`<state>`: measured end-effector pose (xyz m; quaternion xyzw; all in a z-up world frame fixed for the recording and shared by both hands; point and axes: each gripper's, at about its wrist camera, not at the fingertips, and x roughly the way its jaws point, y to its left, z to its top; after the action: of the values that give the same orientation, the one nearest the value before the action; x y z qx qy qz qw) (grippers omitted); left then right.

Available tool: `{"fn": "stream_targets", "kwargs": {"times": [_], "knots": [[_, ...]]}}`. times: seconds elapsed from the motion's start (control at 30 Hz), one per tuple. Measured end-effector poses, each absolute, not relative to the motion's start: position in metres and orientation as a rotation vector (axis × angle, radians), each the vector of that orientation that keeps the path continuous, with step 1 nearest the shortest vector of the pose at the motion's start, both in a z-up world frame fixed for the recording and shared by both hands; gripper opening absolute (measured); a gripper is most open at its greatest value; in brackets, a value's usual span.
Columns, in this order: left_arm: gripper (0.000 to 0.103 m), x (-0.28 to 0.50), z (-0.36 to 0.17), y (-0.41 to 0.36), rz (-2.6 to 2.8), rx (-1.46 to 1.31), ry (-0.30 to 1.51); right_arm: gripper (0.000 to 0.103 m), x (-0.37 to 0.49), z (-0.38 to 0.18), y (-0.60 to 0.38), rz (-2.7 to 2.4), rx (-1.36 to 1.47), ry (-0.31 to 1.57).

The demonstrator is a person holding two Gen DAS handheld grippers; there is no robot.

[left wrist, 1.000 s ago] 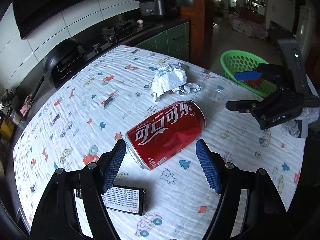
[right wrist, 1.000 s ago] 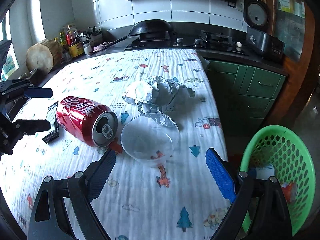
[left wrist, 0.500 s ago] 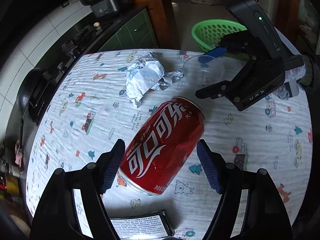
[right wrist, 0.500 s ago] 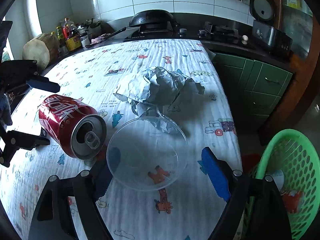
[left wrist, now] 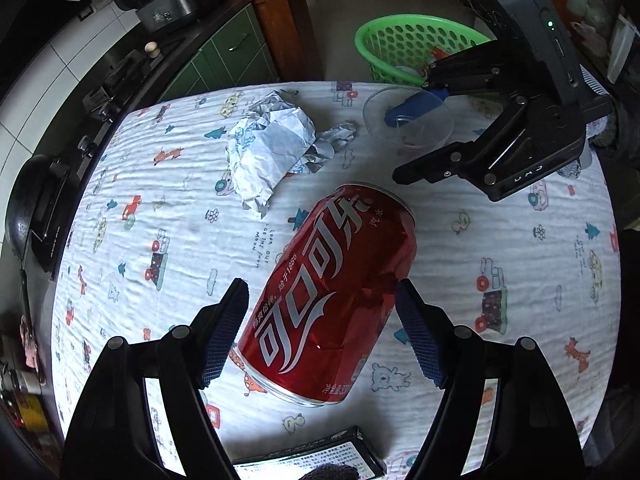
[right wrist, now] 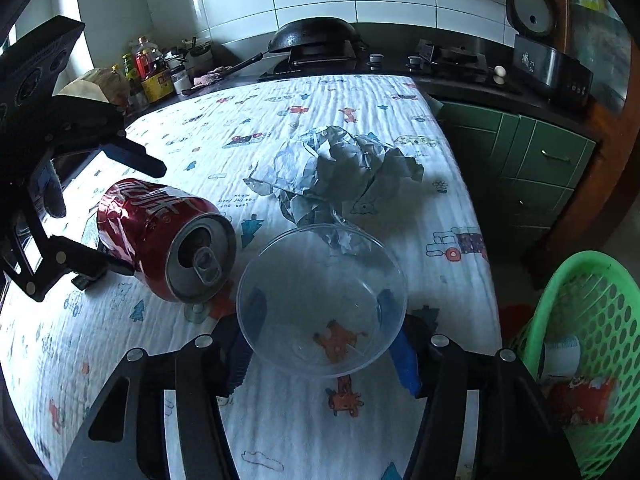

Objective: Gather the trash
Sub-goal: 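Grasp the Coca-Cola can with the left tool while the right tool grasps the clear cup, then drop the clear cup into the basket with the right tool while the left carries the Coke can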

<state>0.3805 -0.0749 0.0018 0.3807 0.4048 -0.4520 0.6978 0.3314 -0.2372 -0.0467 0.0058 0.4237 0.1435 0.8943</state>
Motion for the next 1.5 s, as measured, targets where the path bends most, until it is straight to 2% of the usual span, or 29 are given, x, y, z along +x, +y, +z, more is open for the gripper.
{"fn": "stream_targets", "kwargs": {"times": [0.23,0.6,0.67,0.77,1.23,1.5], "knots": [[0.080,0.385,-0.003,-0.080,-1.050,0.918,0.943,0.057,0.319,-0.043,-0.238,0.315,0.017,0.876],[0.081,0.388,-0.022,-0.094,-1.081,0.966,1.002,0.057,0.299,-0.038,-0.247,0.309,0.017,0.868],[0.079,0.383,-0.022,-0.095,-1.086,0.938,1.004,0.057,0.294,-0.037,-0.253,0.301,0.033,0.863],[0.071,0.384,-0.019,-0.094,-1.052,0.883,0.996,0.057,0.287,-0.034,-0.263,0.281,0.053,0.855],[0.070,0.346,0.006,-0.094,-0.814,0.630,0.959,0.057,0.240,-0.018,-0.367,0.022,0.124,0.816],[0.070,0.317,0.027,-0.127,-0.808,0.494,0.914,0.057,0.221,-0.025,-0.447,-0.165,0.161,0.845]]}}
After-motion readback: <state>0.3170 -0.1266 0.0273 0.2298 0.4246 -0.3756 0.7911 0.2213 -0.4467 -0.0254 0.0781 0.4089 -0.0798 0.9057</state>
